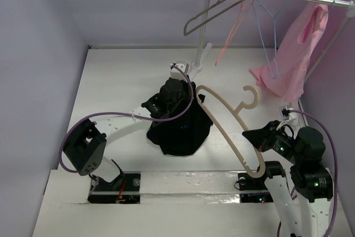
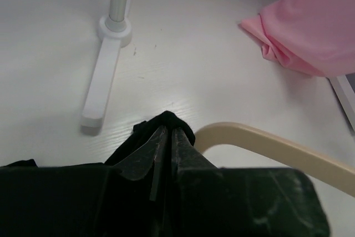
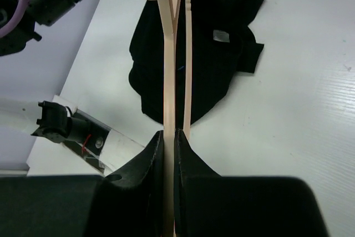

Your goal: Place the t-shirt on the hanger

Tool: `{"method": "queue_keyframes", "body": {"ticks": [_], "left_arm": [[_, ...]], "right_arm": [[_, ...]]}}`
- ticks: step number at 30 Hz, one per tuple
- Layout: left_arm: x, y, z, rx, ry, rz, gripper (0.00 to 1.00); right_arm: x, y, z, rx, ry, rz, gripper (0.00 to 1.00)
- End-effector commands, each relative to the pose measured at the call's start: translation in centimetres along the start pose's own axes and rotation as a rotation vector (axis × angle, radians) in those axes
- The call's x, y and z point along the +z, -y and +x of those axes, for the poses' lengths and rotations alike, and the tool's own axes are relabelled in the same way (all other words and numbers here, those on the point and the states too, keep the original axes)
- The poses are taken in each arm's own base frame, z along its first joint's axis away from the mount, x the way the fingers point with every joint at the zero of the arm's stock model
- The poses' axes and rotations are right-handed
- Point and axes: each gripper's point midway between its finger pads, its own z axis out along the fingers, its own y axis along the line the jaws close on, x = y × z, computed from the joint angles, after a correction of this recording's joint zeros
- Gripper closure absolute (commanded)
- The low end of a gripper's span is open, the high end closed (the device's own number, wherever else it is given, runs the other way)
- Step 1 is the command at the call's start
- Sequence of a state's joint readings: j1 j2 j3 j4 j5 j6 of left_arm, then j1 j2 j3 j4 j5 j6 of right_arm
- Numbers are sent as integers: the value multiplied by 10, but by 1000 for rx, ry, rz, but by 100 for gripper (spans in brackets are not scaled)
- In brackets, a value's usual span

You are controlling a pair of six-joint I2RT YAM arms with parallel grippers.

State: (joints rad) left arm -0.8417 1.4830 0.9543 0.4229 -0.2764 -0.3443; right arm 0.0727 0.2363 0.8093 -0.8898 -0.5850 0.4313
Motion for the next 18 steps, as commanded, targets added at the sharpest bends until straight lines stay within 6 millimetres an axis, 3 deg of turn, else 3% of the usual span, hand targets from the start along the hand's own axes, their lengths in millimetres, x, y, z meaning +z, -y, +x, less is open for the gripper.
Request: {"method": "queue_keyframes", "body": {"ticks": [1, 11, 18], "left_arm": [[6, 5, -41, -8, 93, -6, 100], [-4, 12, -49, -8, 110, 38, 100], [-24, 1, -46, 3, 108, 27, 100]], "right_arm": [[-18, -19, -20, -114, 67, -29, 100], [0, -9, -7, -81, 6, -53, 100], [8, -4, -23, -126, 42, -32, 100]]}}
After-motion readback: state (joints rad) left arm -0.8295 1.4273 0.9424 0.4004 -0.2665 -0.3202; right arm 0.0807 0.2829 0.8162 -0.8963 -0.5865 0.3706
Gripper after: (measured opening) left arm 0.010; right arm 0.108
